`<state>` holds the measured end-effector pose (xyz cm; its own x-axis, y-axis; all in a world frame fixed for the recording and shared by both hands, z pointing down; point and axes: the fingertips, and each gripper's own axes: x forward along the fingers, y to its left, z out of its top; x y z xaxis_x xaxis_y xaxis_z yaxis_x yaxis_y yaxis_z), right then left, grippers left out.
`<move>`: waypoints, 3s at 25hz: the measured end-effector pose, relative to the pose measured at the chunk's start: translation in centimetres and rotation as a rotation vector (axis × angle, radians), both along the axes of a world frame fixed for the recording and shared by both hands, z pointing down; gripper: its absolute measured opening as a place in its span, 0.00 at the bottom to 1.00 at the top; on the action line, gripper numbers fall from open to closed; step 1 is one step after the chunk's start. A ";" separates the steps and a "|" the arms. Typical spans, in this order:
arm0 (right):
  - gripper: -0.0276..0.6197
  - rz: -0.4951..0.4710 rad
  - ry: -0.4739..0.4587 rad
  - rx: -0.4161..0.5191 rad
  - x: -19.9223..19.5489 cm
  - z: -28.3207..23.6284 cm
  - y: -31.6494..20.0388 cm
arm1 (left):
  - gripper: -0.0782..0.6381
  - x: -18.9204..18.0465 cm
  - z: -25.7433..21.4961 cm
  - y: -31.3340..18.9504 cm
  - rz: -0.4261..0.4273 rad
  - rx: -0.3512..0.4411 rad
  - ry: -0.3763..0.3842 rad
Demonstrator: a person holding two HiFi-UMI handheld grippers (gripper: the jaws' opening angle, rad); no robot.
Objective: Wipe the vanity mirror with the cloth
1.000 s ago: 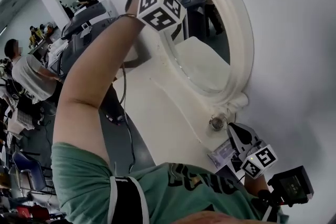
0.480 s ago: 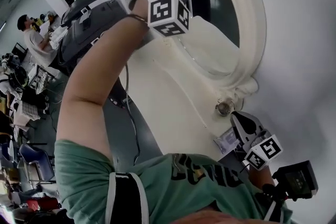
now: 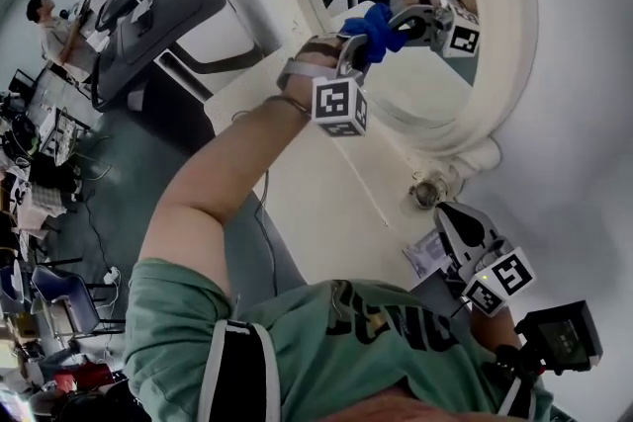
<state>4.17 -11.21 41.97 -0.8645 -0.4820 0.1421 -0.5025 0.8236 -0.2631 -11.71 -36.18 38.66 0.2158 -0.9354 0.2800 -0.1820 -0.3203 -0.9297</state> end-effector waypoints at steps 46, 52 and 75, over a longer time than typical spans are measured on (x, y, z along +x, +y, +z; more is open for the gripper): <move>0.06 0.034 -0.066 0.105 1.2 -1.3 -1.5 | 0.19 -0.3 -28.4 -2.4 0.048 0.289 0.053; 0.06 0.037 -0.074 0.089 1.4 -0.8 -1.2 | 0.19 0.3 -27.9 -2.6 0.015 0.340 0.017; 0.06 0.002 -0.004 -0.027 0.7 1.4 1.0 | 0.19 2.9 6.1 1.9 0.083 -0.089 -0.058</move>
<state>4.91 -10.26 43.41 -0.8641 -0.4800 0.1514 -0.5031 0.8151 -0.2872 -8.77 -34.31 44.78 0.2729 -0.8858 0.3753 -0.0982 -0.4137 -0.9051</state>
